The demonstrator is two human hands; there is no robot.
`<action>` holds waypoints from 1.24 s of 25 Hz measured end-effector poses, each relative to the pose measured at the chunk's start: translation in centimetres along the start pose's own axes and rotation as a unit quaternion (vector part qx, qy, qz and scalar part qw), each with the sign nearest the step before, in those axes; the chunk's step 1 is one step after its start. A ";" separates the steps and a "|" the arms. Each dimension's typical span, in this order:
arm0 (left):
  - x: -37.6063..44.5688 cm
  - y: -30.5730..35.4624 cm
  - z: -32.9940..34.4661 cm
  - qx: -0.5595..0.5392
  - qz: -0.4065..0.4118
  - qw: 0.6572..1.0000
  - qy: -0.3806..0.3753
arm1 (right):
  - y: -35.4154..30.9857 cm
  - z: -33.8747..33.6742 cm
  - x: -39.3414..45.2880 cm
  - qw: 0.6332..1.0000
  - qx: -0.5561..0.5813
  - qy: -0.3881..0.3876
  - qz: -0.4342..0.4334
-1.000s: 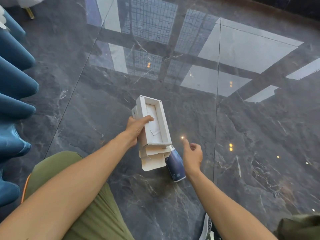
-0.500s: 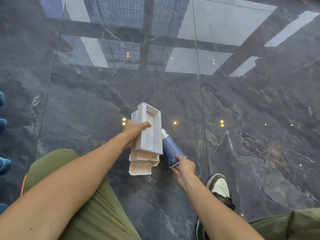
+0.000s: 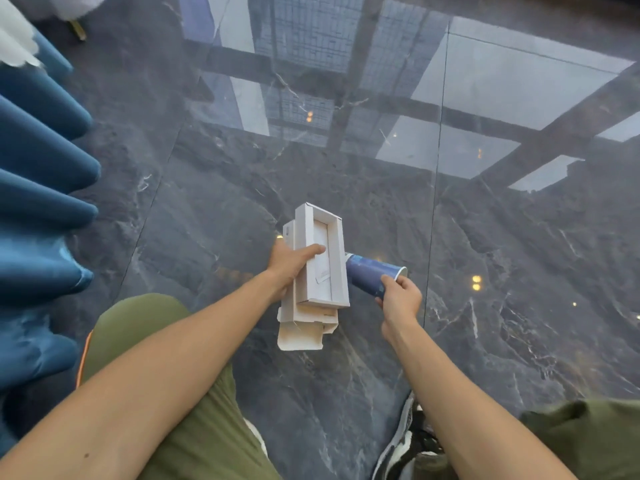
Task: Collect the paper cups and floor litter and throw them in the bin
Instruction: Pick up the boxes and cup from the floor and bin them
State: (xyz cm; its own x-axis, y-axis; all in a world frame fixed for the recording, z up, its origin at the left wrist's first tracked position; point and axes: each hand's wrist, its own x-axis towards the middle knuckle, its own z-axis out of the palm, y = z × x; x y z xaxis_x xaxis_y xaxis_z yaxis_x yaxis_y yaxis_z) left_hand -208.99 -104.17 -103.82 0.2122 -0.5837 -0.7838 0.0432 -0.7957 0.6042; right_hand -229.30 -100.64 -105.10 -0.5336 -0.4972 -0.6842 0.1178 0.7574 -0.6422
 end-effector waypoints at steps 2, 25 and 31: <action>-4.6 1.1 -0.9 0.000 -0.003 1.000 0.009 | -2.8 -1.0 -2.5 0.998 -0.044 -0.028 -0.025; -65.3 10.7 -24.8 -0.140 -0.045 0.976 0.163 | -25.0 -19.8 -61.4 0.918 -0.214 -0.278 -0.184; -76.3 0.5 -26.8 -0.201 -0.064 0.951 0.227 | -19.6 -22.6 -67.7 0.866 -0.269 -0.361 -0.219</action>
State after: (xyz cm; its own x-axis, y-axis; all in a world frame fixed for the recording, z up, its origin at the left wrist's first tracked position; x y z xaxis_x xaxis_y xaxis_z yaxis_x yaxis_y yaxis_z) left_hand -199.00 -55.65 -39.89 0.5751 -0.2839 -0.7672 0.4471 -0.6763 0.5854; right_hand -214.39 -72.25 -38.42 0.2565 -0.7753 -0.5772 -0.4735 0.4198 -0.7743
